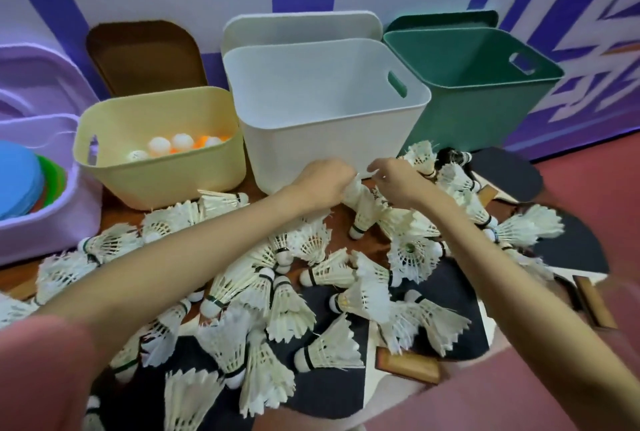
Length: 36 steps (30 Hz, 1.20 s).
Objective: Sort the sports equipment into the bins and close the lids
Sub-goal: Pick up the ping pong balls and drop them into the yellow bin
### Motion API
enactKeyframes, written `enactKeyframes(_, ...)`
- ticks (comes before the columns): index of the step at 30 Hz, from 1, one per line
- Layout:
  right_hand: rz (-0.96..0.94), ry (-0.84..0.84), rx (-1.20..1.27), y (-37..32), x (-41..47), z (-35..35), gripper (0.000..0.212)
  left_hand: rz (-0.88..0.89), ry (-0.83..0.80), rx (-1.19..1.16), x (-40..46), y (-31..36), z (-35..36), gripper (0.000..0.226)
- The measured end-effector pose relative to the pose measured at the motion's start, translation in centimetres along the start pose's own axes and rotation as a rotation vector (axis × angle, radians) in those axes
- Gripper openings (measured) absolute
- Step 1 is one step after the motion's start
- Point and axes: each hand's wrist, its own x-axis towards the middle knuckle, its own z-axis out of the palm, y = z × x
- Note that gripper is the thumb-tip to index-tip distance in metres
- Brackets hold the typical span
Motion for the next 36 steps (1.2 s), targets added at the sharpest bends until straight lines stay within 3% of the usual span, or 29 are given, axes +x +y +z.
enactKeyframes(4, 0.005, -0.138, -0.037, 0.3, 1.6, 0.4, 0.034, 0.040, -0.074, 0.197, 1.2, 1.1, -0.3, 0.020)
enactKeyframes(9, 0.020, -0.216, -0.003, -0.4, 1.8, 0.3, 0.021, 0.020, -0.090, 0.169, 2.0, 1.6, 0.1, 0.027)
enactKeyframes(15, -0.021, -0.077, 0.260, 0.8, 1.4, 0.7, 0.033, 0.012, 0.007, 0.002, 2.2, 0.6, 1.4, 0.036)
enactKeyframes(21, -0.174, 0.178, 0.622, -0.2, -1.4, -0.6, 0.033, 0.022, 0.262, -0.097, -0.4, 0.1, -1.2, 0.040)
enactKeyframes(24, -0.244, 0.218, 0.732, -1.7, -2.6, -1.6, 0.035, 0.008, 0.382, -0.134, -2.7, 0.1, -2.5, 0.044)
enactKeyframes(31, -0.401, 0.136, 0.684, -6.8, -4.7, -2.2, 0.047, -0.102, 0.545, -0.199, -9.8, -0.7, -4.1, 0.049)
enactKeyframes(36, -0.495, 0.202, 0.713, -12.1, -5.0, -0.9, 0.042, -0.307, 0.618, -0.340, -15.7, -3.1, -5.1, 0.053)
